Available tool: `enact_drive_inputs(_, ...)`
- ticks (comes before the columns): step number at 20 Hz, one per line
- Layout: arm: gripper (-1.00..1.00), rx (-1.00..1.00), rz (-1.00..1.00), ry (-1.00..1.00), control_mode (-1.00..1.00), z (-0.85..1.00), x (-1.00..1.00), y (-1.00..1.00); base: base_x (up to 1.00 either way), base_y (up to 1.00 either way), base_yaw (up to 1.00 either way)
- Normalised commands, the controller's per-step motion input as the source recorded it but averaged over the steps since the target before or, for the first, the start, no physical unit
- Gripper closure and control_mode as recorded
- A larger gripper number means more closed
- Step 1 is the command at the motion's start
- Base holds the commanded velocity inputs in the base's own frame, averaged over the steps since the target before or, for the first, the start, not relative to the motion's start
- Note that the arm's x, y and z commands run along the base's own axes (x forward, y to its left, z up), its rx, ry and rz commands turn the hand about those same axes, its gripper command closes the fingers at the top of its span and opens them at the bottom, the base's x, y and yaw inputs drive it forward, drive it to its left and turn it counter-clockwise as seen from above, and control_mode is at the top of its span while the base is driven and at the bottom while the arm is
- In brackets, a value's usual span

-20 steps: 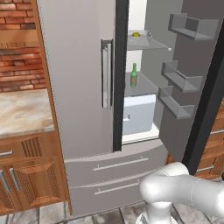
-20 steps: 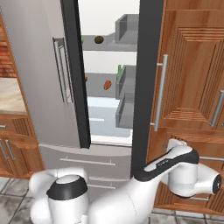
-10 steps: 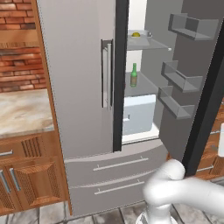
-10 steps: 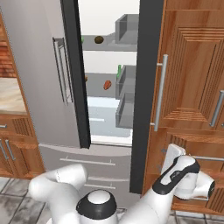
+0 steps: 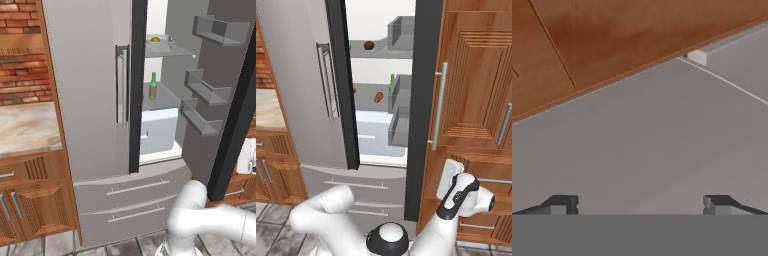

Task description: Place the tupperware on the top shelf of the fridge. Make space for the tupperware among the existing items by rearranging them on the shelves if needed. Close the fridge door when finished.

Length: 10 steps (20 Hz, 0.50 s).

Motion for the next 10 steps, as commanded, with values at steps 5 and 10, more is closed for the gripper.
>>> enact_drive_inputs(5, -1.0, 0.0, 0.24, 0.0, -1.0, -0.36, 0.22, 0.36, 0.0, 0.0, 0.0)
enact_drive_inputs(10, -1.0, 0.0, 0.33, 0.0, -1.0, -0.11, 0.01, 0.72, 0.0, 0.0, 0.0)
